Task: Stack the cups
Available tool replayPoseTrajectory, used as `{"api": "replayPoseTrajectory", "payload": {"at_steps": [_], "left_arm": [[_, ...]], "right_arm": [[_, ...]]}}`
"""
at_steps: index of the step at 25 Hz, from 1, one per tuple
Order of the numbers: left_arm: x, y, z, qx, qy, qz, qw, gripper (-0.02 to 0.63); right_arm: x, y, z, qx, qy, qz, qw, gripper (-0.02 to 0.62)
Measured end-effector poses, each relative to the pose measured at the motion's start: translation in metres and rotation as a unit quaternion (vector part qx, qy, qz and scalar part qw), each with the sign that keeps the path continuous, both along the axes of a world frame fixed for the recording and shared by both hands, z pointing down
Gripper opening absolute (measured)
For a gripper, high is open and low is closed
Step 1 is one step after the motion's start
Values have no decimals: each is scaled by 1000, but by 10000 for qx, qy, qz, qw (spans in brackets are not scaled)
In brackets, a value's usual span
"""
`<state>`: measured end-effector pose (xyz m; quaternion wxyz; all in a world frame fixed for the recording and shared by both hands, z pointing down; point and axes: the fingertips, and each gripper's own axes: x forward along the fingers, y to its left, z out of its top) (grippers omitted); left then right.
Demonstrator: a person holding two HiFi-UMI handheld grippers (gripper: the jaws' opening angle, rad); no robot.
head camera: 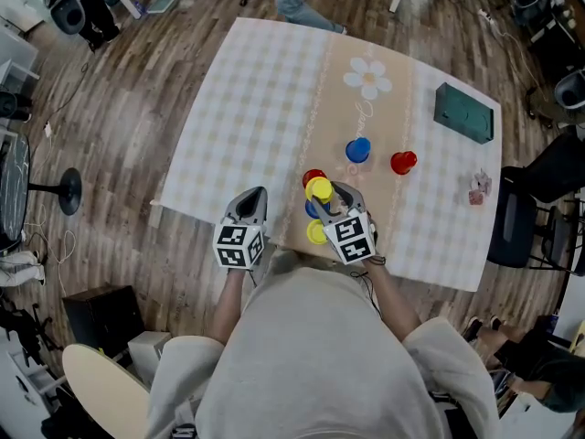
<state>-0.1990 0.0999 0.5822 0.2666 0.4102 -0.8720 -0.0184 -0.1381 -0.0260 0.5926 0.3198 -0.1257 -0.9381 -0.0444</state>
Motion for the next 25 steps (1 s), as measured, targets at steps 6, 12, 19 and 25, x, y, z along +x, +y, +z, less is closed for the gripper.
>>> {"api": "replayPoseTrajectory", "payload": {"at_steps": [6,12,19,25], "left_arm": [[7,-5,4,33,-28,38,10000,14],[8,-5,6,25,-28,65,10000,14],[6,-8,3,10,-46,126,9999,14],[9,-21,3,-16,-80,301,9995,14]], "right_arm": [[6,-1,6,-15,-37,58,10000,218],[7,0,6,-19,-111,19,9999,221],[10,-1,-3,-142,-327,42,9994,290],[25,-19,-16,-232,-595,361,9973,273]]}}
